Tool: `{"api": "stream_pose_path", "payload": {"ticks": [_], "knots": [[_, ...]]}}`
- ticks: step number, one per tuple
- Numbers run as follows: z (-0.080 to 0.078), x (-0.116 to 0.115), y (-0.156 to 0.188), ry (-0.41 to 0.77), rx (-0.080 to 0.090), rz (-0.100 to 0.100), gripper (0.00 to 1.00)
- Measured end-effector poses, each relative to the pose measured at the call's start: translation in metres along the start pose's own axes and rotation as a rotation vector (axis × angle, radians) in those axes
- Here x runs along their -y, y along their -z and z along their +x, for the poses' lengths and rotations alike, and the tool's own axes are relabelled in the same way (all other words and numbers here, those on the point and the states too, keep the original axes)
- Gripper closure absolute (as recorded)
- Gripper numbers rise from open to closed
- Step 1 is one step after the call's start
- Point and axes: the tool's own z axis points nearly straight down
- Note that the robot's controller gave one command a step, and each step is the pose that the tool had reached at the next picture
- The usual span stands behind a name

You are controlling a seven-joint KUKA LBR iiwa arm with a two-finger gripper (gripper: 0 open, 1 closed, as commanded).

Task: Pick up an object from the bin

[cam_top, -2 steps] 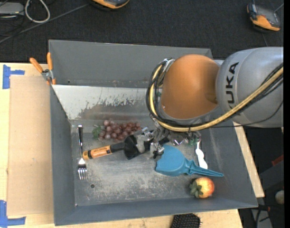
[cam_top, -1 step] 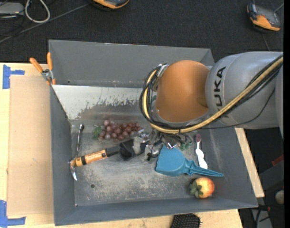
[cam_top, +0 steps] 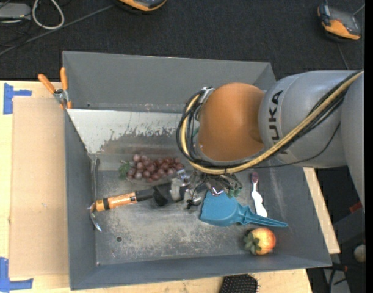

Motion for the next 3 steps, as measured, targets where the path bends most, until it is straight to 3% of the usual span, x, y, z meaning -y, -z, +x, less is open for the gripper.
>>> {"api": "stream_pose_path", "payload": {"ticks": [1, 2, 3], "knots": [[-0.015, -0.01, -0.04, -0.139, 0.004, 0.001, 1.0], [-0.015, -0.01, -0.049, -0.24, 0.001, 0.0, 1.0], [-0.01, -0.01, -0.051, -0.249, 0.002, 0.0, 1.0]]}}
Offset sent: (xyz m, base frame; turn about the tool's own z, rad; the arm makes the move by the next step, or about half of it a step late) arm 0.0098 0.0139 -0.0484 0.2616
